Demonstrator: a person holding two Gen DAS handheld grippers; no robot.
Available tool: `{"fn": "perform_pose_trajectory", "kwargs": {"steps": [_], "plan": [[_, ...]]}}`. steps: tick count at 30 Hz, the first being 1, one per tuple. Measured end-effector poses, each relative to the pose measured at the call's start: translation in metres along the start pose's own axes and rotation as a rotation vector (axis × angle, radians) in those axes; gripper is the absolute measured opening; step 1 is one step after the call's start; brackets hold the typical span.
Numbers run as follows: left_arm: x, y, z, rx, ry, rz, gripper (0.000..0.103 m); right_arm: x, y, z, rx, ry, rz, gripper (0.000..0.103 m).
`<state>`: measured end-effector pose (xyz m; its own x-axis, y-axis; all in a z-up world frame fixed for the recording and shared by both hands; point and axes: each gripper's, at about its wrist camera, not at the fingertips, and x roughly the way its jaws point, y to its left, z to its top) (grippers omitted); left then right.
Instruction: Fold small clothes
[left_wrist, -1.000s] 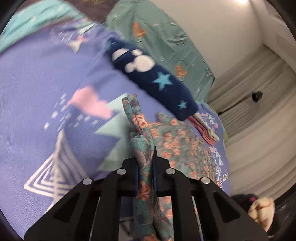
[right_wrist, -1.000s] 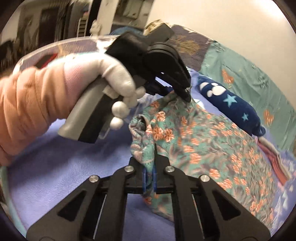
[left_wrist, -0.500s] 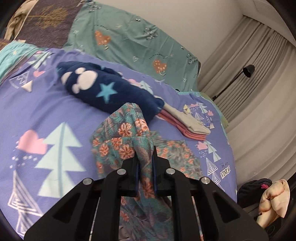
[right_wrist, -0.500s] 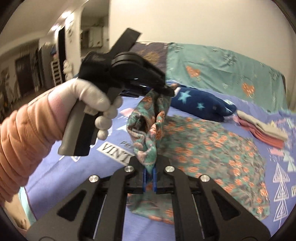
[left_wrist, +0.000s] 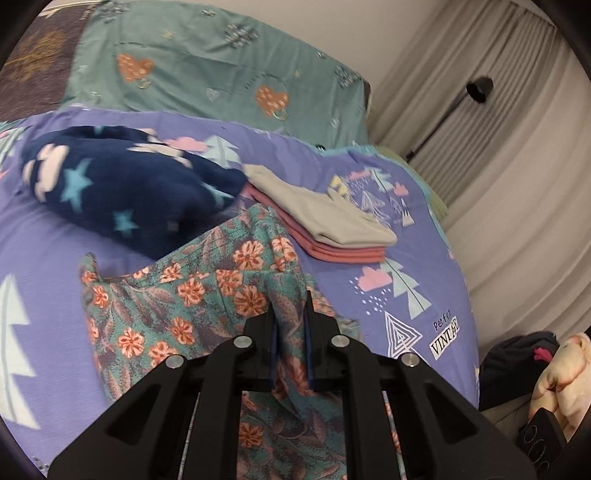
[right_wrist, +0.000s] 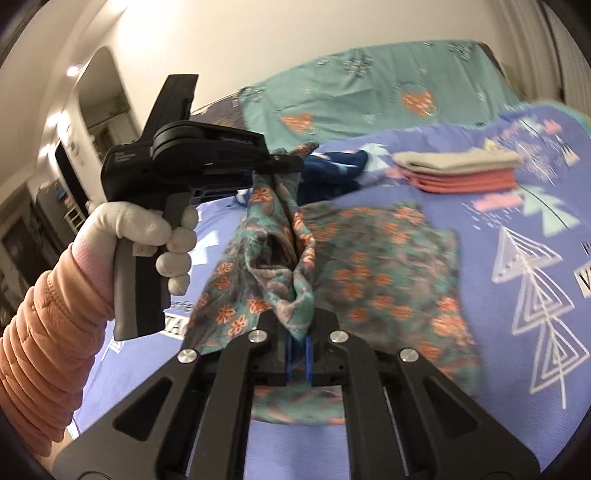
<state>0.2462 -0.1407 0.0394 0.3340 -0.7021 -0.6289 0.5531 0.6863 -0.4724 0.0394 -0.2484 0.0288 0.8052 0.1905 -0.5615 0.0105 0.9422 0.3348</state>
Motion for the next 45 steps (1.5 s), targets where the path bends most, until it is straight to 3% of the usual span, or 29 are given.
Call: {"fn": "perform_pose_trajectory", "kwargs": {"steps": [8,19,23,25,27,29,31,37,40,45], "plan": [[0.054,-0.041,-0.001,0.076,0.080,0.025,0.010,-0.011,-0.060,-0.009,0.173,0.010,0.019,0.005],[0.097,-0.059,-0.016,0.104,0.146,0.068,0.011,-0.015,-0.083,-0.021,0.250,0.037,0.041,0.004],[0.105,-0.066,-0.022,0.149,0.162,0.107,0.024,-0.009,-0.096,-0.028,0.300,0.074,0.044,0.005],[0.094,-0.071,-0.023,0.168,0.139,0.099,0.031,-0.005,-0.103,-0.034,0.329,0.096,0.046,0.005],[0.074,-0.080,-0.024,0.223,0.081,0.105,0.049,-0.004,-0.107,-0.037,0.352,0.107,0.056,0.005],[0.046,-0.088,-0.031,0.311,0.008,0.115,0.058,-0.004,-0.109,-0.039,0.364,0.109,0.065,0.005],[0.019,-0.087,-0.047,0.363,-0.034,0.143,0.060,-0.005,-0.108,-0.039,0.362,0.106,0.066,0.005],[-0.043,-0.069,-0.123,0.407,0.009,0.199,0.062,-0.007,-0.107,-0.038,0.366,0.106,0.069,0.005],[-0.077,-0.058,-0.161,0.379,0.009,0.205,0.074,-0.007,-0.107,-0.038,0.367,0.109,0.064,0.005],[-0.091,-0.054,-0.205,0.406,0.056,0.264,0.077,-0.006,-0.104,-0.034,0.362,0.114,0.051,0.005]]}}
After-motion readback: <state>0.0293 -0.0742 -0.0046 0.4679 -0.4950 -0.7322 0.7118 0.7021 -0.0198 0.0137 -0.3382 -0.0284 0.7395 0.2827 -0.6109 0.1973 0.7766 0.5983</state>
